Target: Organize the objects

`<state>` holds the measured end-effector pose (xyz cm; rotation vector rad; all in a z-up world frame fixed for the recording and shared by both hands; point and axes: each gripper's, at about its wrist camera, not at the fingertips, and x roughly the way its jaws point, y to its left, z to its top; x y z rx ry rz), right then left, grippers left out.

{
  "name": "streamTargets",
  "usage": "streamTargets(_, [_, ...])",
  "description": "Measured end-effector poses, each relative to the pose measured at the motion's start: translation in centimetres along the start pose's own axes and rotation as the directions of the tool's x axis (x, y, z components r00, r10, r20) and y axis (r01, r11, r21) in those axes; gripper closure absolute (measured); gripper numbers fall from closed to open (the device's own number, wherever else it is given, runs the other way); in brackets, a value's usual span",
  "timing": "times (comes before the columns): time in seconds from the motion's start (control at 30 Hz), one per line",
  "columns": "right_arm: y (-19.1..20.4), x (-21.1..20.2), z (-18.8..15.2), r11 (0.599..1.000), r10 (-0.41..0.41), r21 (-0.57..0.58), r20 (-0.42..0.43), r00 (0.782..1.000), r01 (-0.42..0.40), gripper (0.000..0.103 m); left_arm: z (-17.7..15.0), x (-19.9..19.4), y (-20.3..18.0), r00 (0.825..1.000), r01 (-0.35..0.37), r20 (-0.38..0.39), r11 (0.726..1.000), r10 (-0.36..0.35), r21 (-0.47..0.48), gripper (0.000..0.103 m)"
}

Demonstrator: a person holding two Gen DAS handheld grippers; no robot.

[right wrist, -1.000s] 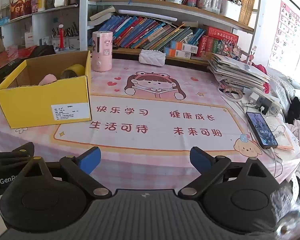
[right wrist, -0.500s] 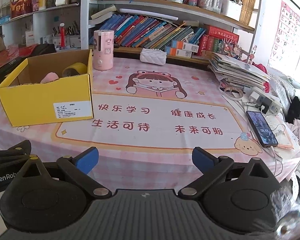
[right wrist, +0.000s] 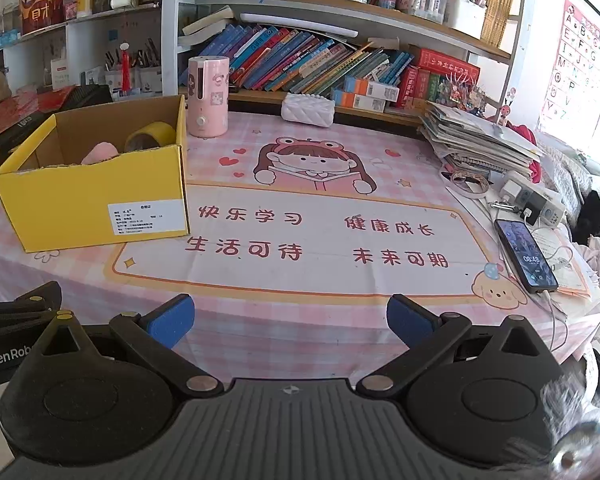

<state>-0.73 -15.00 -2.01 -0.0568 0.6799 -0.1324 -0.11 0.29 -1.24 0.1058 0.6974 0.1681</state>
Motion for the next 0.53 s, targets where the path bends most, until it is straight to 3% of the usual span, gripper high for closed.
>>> streamTargets(0.53, [0.03,0.24,-0.06,1.000,-0.007,0.002,-0.010,1.000,0.007,0.000,-0.14,0.39,0.25,1.000,0.019,-0.014,1.000,-0.019,-0.004,0.000])
